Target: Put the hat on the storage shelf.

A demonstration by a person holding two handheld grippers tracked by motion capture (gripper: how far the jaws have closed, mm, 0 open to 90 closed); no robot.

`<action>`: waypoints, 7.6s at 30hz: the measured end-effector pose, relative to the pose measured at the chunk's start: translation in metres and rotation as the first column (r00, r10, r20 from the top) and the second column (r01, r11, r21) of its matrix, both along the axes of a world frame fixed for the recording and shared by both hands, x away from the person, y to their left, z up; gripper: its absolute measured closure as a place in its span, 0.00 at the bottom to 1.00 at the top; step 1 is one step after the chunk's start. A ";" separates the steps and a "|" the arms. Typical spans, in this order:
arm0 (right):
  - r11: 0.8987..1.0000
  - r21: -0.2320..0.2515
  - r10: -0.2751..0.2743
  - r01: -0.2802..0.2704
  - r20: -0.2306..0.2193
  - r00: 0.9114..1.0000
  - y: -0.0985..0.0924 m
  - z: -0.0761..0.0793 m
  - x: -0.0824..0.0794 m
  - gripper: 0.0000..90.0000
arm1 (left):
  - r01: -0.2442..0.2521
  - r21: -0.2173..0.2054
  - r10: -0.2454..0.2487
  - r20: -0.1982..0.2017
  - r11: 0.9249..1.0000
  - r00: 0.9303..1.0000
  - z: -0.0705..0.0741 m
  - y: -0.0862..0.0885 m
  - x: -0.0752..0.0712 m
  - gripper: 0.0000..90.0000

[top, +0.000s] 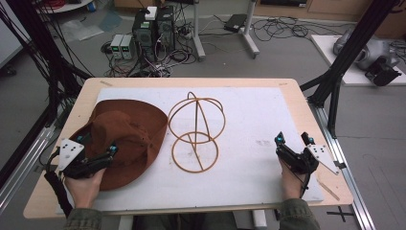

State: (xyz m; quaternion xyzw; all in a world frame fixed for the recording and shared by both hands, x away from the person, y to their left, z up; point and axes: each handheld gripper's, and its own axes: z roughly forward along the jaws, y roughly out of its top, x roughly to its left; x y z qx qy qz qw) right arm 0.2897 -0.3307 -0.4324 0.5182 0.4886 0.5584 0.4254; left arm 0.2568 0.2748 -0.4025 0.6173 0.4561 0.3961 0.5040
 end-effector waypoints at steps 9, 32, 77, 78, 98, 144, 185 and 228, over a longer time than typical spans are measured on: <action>1.000 0.007 0.000 0.000 -0.007 1.000 -0.001 0.000 0.000 0.09 | 0.032 0.010 -0.030 -0.097 0.999 0.995 -0.004 -0.003 0.013 0.16; 1.000 0.003 -0.009 0.009 0.000 1.000 -0.002 0.000 -0.001 0.09 | -0.005 0.046 0.018 -0.278 0.999 0.960 -0.013 -0.006 0.038 0.17; 1.000 0.009 -0.010 0.010 0.000 1.000 -0.002 0.000 -0.001 0.09 | 0.051 0.121 -0.015 -0.285 0.991 0.958 -0.013 -0.010 0.031 0.96; 1.000 0.006 -0.009 0.009 -0.001 1.000 -0.002 0.000 -0.001 0.09 | 0.050 0.122 -0.013 -0.282 0.991 0.959 -0.013 -0.009 0.030 0.96; 1.000 0.000 -0.009 0.009 0.000 1.000 -0.002 0.000 -0.001 0.09 | -0.010 0.155 0.031 -0.134 0.988 0.991 0.001 -0.014 0.018 0.96; 1.000 -0.011 -0.007 0.007 0.000 1.000 -0.003 -0.001 -0.001 0.09 | -0.052 0.030 0.040 0.326 0.998 0.945 0.052 -0.022 -0.019 0.96; 1.000 -0.026 -0.004 0.004 0.004 1.000 -0.001 -0.001 0.000 0.09 | 0.284 -0.015 -0.254 0.401 0.959 0.880 0.110 -0.061 0.022 0.96; 1.000 -0.026 0.009 -0.009 0.000 1.000 -0.001 0.000 0.001 0.09 | 0.635 0.035 -0.623 0.245 0.771 0.743 0.141 -0.128 0.061 0.96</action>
